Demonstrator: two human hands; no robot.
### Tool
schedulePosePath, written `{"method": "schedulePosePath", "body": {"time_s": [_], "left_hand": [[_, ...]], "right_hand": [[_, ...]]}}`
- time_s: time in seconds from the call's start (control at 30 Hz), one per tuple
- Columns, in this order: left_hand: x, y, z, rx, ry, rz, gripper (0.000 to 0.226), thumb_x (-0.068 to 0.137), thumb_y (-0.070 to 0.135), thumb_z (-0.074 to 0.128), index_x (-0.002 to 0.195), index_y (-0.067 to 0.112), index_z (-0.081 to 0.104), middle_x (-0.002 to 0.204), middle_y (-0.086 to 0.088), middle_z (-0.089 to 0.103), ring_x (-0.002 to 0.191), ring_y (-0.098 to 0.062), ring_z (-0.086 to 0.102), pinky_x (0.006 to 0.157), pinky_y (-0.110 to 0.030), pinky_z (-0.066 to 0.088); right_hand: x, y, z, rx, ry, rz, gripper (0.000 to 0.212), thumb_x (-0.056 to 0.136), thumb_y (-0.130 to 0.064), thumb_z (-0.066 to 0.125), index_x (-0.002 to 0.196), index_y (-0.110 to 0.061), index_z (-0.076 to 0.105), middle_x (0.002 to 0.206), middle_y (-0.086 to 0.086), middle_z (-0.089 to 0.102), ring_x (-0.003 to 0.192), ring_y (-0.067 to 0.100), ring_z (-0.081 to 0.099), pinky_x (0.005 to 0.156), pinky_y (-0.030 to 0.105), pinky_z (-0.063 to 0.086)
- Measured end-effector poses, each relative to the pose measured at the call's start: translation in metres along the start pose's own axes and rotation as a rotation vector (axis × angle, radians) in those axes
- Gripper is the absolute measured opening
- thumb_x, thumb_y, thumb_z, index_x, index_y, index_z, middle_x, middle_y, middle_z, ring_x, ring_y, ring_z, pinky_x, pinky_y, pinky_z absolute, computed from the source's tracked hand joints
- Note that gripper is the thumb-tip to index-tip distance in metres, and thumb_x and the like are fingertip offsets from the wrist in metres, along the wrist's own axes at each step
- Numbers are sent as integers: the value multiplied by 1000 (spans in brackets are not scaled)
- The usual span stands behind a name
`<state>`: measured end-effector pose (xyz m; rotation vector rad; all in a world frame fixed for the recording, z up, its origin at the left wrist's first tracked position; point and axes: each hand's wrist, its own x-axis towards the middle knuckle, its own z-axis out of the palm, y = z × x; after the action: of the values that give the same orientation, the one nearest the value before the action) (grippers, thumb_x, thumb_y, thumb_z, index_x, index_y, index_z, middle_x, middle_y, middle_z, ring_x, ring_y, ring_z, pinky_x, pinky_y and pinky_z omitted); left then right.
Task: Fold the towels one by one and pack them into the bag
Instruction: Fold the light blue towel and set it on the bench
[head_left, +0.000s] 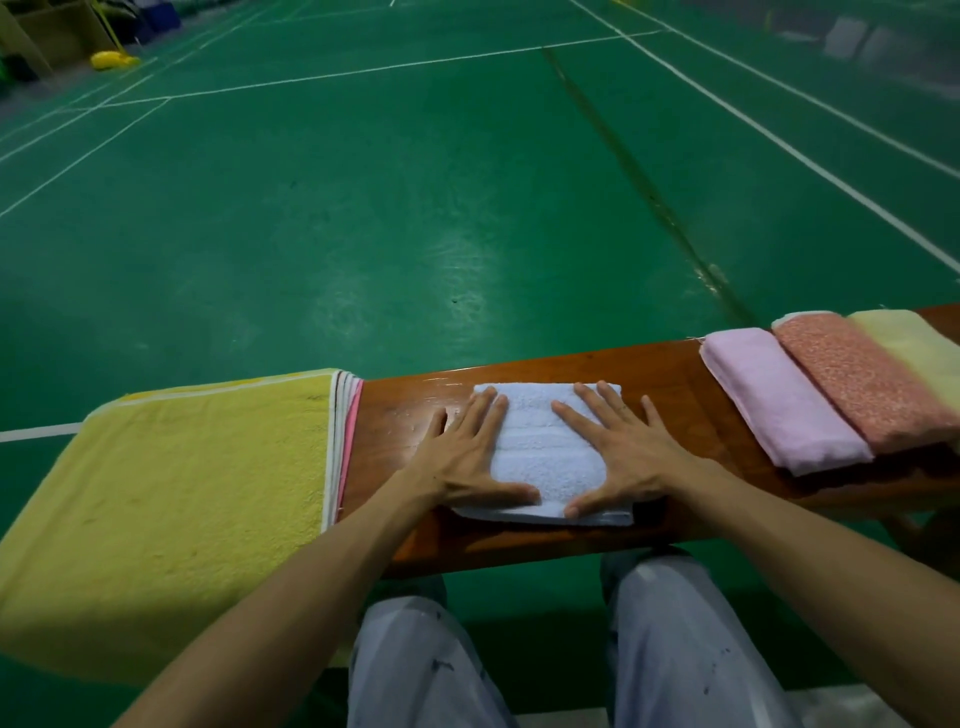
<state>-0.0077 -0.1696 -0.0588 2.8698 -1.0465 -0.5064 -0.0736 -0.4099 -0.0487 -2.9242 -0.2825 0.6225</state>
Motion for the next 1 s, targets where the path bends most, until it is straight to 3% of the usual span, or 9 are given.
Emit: {"method": "schedulePosePath", "body": {"time_s": [0.07,0.13,0.2,0.27,0.33,0.43,0.57,0.77,1.0], "left_hand": [[1,-1,-15,-94,46,-23,111,76,82,44,154,18,-1,162,-5,1,147,-21,12,118,-53,11],[5,-3,-34,-302,269,-72,83,85,54,62,148,14,27,151,-8,37,129,-22,45,108,-44,39],[14,-7,-51,-522,466,-209,56,89,31,66,136,11,45,132,-4,55,104,-17,59,92,-33,51],[25,-9,-59,-902,444,-374,43,91,23,64,128,6,51,122,-8,59,80,-16,65,67,-27,53],[32,-5,-62,-1231,321,-487,34,94,22,60,122,4,52,109,-14,59,65,-19,66,50,-26,51],[37,0,-60,-1251,301,-554,23,96,23,58,108,4,55,96,-12,55,59,-19,62,44,-23,49],[37,-2,-53,-1179,264,-575,22,96,24,56,106,5,55,78,-5,48,60,-20,60,46,-25,51],[36,-2,-51,-1242,191,-537,18,92,10,60,106,-1,57,95,-12,56,72,-18,59,71,-33,59],[16,2,-57,-1379,192,-474,15,93,0,55,106,-9,54,82,-18,58,72,-29,67,68,-36,53]], "right_hand": [[-6,-2,-15,130,61,28,130,46,-99,40,154,-41,-2,158,-13,-22,147,12,-15,116,61,-8],[-8,2,-32,409,359,103,97,69,-69,69,150,-29,32,159,-5,21,146,16,23,118,47,23],[-5,9,-45,671,619,242,62,83,-38,75,137,-19,52,136,3,52,118,22,55,95,34,47],[0,13,-54,945,611,375,51,89,-29,70,134,-15,51,132,9,55,93,24,65,77,34,55],[6,6,-58,1234,422,462,52,92,-29,67,136,-15,43,136,14,50,70,24,67,61,32,56],[11,-8,-59,1389,279,505,56,93,-29,66,139,-16,35,147,15,39,61,23,66,49,26,54],[17,-13,-52,1502,325,507,56,94,-18,66,139,-17,32,145,18,36,67,26,66,53,27,58],[17,-14,-49,1589,350,513,46,93,-10,64,130,-15,37,122,14,43,65,28,69,60,35,62],[7,-19,-42,1667,482,434,40,91,-7,66,123,-13,44,109,18,56,64,26,67,61,34,61]]}}
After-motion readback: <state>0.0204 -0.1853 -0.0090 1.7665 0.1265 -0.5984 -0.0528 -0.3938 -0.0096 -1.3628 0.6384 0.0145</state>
